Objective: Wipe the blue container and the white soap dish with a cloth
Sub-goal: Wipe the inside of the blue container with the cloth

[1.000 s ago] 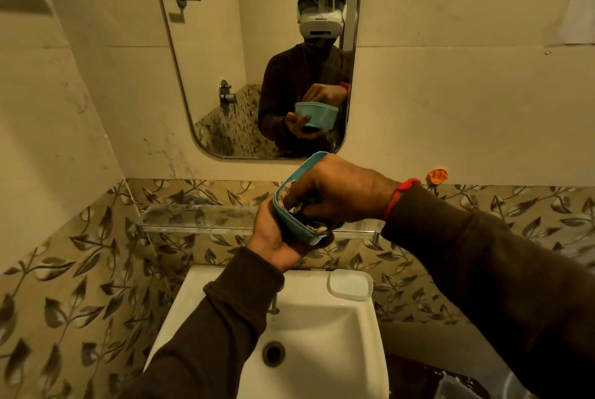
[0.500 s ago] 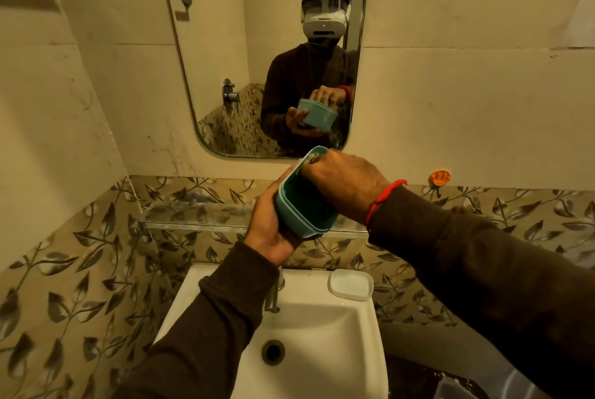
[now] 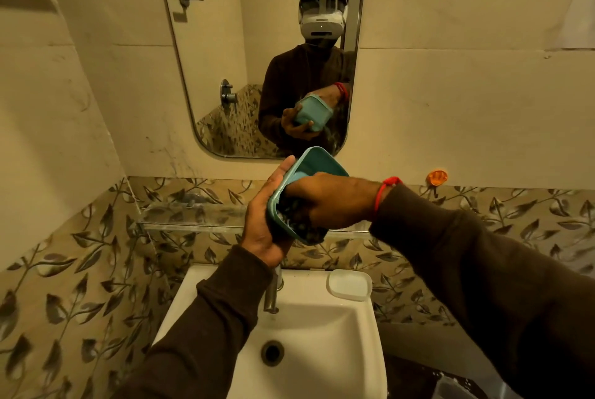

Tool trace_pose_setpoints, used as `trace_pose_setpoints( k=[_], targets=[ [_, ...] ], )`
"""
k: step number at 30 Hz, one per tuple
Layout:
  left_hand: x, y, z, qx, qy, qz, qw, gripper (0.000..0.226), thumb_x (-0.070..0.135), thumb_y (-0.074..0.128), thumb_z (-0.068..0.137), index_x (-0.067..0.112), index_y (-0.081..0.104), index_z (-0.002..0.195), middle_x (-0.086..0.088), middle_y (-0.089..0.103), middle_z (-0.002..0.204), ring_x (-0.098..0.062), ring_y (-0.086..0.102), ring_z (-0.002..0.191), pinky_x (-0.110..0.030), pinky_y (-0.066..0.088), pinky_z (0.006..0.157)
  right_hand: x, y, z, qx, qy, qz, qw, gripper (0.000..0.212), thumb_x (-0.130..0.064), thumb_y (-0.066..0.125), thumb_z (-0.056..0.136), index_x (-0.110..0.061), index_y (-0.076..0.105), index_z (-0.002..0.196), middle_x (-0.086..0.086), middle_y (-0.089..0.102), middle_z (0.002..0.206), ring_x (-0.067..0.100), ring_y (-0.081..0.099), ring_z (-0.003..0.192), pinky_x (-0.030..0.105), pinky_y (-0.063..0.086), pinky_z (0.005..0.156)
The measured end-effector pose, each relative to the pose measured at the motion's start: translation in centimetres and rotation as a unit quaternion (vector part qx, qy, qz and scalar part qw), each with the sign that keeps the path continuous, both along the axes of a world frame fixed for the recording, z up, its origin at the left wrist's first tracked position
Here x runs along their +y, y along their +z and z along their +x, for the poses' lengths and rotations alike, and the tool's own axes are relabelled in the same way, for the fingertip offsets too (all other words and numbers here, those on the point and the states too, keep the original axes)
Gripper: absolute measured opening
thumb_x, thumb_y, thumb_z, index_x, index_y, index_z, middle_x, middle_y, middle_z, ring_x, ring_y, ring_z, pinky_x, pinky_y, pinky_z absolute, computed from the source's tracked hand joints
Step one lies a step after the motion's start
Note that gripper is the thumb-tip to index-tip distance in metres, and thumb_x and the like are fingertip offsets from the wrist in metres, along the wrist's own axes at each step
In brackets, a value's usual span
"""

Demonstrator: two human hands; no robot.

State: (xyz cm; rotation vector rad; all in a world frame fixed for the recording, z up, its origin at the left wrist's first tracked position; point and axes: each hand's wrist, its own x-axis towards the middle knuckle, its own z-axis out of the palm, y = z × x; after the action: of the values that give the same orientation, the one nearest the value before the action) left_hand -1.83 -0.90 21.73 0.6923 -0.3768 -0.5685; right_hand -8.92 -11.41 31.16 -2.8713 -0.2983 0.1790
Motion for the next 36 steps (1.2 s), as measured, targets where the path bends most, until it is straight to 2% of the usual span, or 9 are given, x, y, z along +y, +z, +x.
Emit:
trace_pose_setpoints(
  k=[4, 6, 9, 12, 15, 18, 20, 25, 36],
  targets=[
    [0.1, 0.1, 0.9, 0.024, -0.046, -0.019, 0.998, 0.047, 0.034, 0.039, 0.106, 0.017, 0.048, 0.148, -0.025, 0.048, 0.150, -0.042, 0.045, 0.140, -0.062, 0.030, 0.118, -2.2, 1.5, -0.6, 0.068, 0.018, 0.276, 0.959, 0.020, -0.005, 0.052, 0.097, -0.011, 0.062, 0.114, 0.005, 0.067, 0.101, 0.018, 0.068, 0.085, 0.030, 0.057, 0.068],
    [0.4, 0.4, 1.0, 0.020, -0.068, -0.015, 0.997, 0.048, 0.035, 0.037, 0.105, 0.012, 0.055, 0.143, -0.028, 0.050, 0.147, -0.040, 0.048, 0.136, -0.063, 0.029, 0.118, -3.1, 1.6, -0.9, 0.112, 0.043, 0.426, 0.897, 0.022, 0.002, 0.047, 0.097, -0.007, 0.062, 0.109, 0.005, 0.067, 0.098, 0.011, 0.068, 0.083, 0.022, 0.056, 0.066],
    [0.8, -0.6, 1.6, 0.014, -0.072, -0.015, 0.997, 0.049, 0.032, 0.031, 0.104, 0.010, 0.062, 0.135, -0.026, 0.056, 0.142, -0.041, 0.059, 0.125, -0.064, 0.040, 0.110, -4.7, 1.3, -1.0, 0.143, 0.064, 0.606, 0.780, 0.032, 0.007, 0.044, 0.089, -0.003, 0.059, 0.115, 0.013, 0.064, 0.107, 0.021, 0.065, 0.094, 0.030, 0.057, 0.078],
    [1.4, -0.6, 1.3, 0.032, -0.065, -0.005, 0.997, 0.044, 0.034, 0.046, 0.097, 0.008, 0.070, 0.124, -0.025, 0.063, 0.132, -0.040, 0.067, 0.110, -0.051, 0.059, 0.086, -5.9, 0.7, -1.0, 0.088, 0.059, 0.699, 0.707, 0.045, 0.008, 0.039, 0.084, -0.002, 0.055, 0.125, 0.017, 0.064, 0.113, 0.025, 0.066, 0.096, 0.033, 0.058, 0.078],
    [1.8, 0.1, 0.5, 0.037, -0.105, -0.031, 0.993, 0.057, 0.040, 0.057, 0.088, 0.007, 0.060, 0.135, -0.027, 0.057, 0.136, -0.046, 0.056, 0.119, -0.044, 0.061, 0.074, -6.5, 0.1, -1.0, -0.001, 0.043, 0.792, 0.609, 0.052, 0.003, 0.032, 0.088, 0.000, 0.044, 0.139, 0.017, 0.064, 0.115, 0.025, 0.066, 0.098, 0.034, 0.057, 0.079],
    [2.0, -0.4, 0.6, 0.045, -0.119, -0.056, 0.990, 0.054, 0.043, 0.041, 0.095, 0.009, 0.067, 0.129, -0.024, 0.061, 0.132, -0.045, 0.055, 0.121, -0.043, 0.061, 0.073, -7.0, -0.3, -0.9, -0.049, 0.008, 0.878, 0.475, 0.046, -0.014, 0.036, 0.094, -0.002, 0.048, 0.137, 0.017, 0.064, 0.115, 0.026, 0.066, 0.097, 0.036, 0.055, 0.078],
    [2.3, -0.5, 0.6, 0.059, -0.128, -0.064, 0.988, 0.065, 0.052, 0.027, 0.101, 0.009, 0.066, 0.131, -0.024, 0.061, 0.133, -0.044, 0.054, 0.123, -0.042, 0.061, 0.073, -7.3, -0.4, -0.8, -0.070, -0.020, 0.903, 0.424, 0.043, -0.022, 0.038, 0.091, -0.002, 0.056, 0.125, 0.014, 0.064, 0.105, 0.023, 0.066, 0.088, 0.033, 0.055, 0.073],
    [2.4, -0.1, 0.2, 0.065, -0.135, -0.061, 0.987, 0.085, 0.076, 0.033, 0.093, 0.012, 0.048, 0.146, -0.027, 0.056, 0.136, -0.043, 0.059, 0.117, -0.038, 0.059, 0.071, -7.5, -1.3, -0.6, -0.132, -0.064, 0.907, 0.394, 0.037, -0.027, 0.033, 0.091, -0.009, 0.063, 0.097, 0.007, 0.062, 0.088, 0.019, 0.062, 0.074, 0.028, 0.051, 0.067],
    [1.9, 1.4, -1.0, 0.099, -0.113, -0.006, 0.989, 0.067, 0.055, 0.036, 0.097, 0.009, 0.053, 0.142, -0.030, 0.048, 0.147, -0.043, 0.058, 0.112, -0.036, 0.060, 0.069, -7.4, -2.1, -0.7, -0.166, -0.129, 0.894, 0.396, 0.033, -0.027, 0.037, 0.089, -0.010, 0.065, 0.093, 0.005, 0.062, 0.087, 0.018, 0.060, 0.072, 0.026, 0.050, 0.066]
  ],
)
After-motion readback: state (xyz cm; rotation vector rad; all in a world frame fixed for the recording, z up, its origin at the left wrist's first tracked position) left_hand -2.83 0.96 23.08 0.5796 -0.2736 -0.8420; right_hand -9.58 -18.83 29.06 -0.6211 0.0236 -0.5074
